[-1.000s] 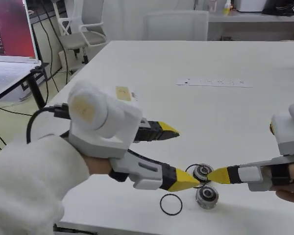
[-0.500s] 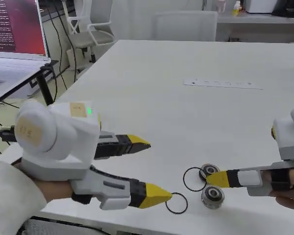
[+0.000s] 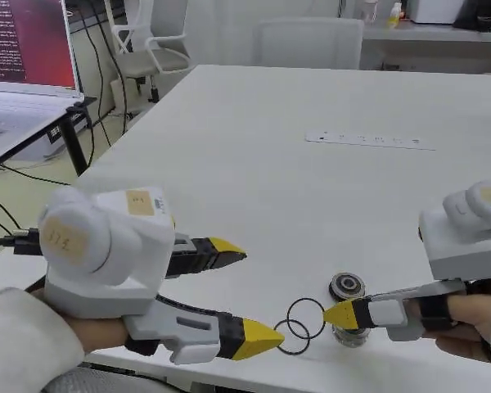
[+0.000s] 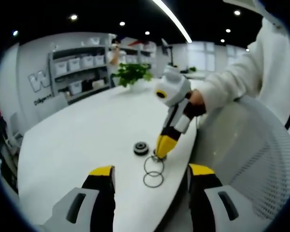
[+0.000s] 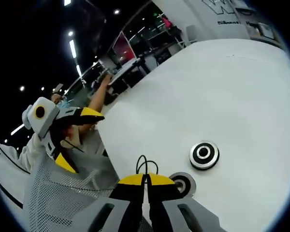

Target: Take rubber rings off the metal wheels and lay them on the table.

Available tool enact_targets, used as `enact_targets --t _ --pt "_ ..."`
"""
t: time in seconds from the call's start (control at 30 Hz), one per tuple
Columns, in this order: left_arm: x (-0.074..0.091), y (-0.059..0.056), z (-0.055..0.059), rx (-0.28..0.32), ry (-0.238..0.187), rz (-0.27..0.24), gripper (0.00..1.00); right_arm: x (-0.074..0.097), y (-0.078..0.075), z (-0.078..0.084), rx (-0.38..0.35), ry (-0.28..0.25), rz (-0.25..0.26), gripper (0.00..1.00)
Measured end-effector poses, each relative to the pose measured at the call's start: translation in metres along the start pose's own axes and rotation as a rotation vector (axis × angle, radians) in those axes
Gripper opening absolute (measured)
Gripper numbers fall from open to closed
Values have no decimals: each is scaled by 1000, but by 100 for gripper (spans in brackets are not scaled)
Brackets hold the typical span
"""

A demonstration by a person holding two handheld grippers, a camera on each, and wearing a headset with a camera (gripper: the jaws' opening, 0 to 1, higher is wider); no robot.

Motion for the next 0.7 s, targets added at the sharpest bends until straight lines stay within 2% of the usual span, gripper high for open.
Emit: enact_targets --t 0.23,0.4,0.47,0.57,0.7 --pt "0 -1 2 2 8 4 62 -8 -3 3 21 27 12 0" --pt "-1 -2 4 -3 22 8 62 -12 -3 8 102 69 38 0" --pt "-1 -2 4 -1 24 9 62 -12 -7 7 141 73 60 0" --pt "0 0 6 10 32 2 61 -13 -8 4 164 66 68 0" --pt "0 0 5 13 21 1 60 -12 -10 6 192 73 83 0"
Point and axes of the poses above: the centre of the closed fingertips' face, and the gripper's own axes: x roughly backward along the fingers, y roughly to its left, z roughly out of its underside, the point moved 2 cm from there along x, roughly backward along the fingers
